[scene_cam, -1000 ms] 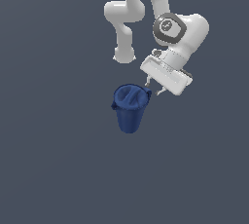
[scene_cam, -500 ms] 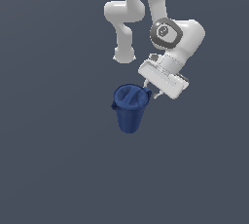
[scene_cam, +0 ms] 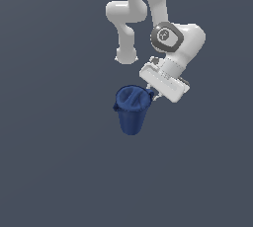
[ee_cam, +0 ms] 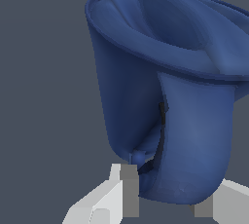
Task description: Pick up the object and move it to a goal position.
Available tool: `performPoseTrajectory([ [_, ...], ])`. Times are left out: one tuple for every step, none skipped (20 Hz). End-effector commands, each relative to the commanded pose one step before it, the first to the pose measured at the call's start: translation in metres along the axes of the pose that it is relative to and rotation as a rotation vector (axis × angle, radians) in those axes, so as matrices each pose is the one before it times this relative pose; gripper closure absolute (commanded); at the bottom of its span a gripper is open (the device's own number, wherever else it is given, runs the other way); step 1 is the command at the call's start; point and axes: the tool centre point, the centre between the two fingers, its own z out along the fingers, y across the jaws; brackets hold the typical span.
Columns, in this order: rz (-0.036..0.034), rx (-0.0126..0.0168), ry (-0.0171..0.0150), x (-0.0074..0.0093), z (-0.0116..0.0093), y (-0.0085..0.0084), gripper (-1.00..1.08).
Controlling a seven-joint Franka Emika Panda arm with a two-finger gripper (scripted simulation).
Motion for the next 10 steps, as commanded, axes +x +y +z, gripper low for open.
performPoseTrajectory([
  [0.00019, -0.00070, -0.00008, 0.00009, 0.00054, 0.00024, 1.08],
  [0.00000, 0.00000, 0.00000, 0.00000, 0.00000, 0.00000, 1.08],
  [0.00000, 0.00000, 0.00000, 0.00000, 0.00000, 0.00000, 1.08],
  [0.00000, 0.00000, 0.00000, 0.00000, 0.00000, 0.00000, 1.08],
  [0.00000, 0.00000, 0.00000, 0.00000, 0.00000, 0.00000, 1.08],
  [0.00000, 0.00000, 0.00000, 0.00000, 0.00000, 0.00000, 1.08],
  [0.00025, 0.00148, 0.00037, 0.00016, -0.00058, -0.00057, 1.08],
  [0.00000, 0.00000, 0.00000, 0.00005, -0.00020, -0.00014, 1.08],
  [0.00000, 0.00000, 0.00000, 0.00014, -0.00060, -0.00041, 1.08],
  [0.00000, 0.00000, 0.00000, 0.00023, -0.00101, -0.00069, 1.08],
])
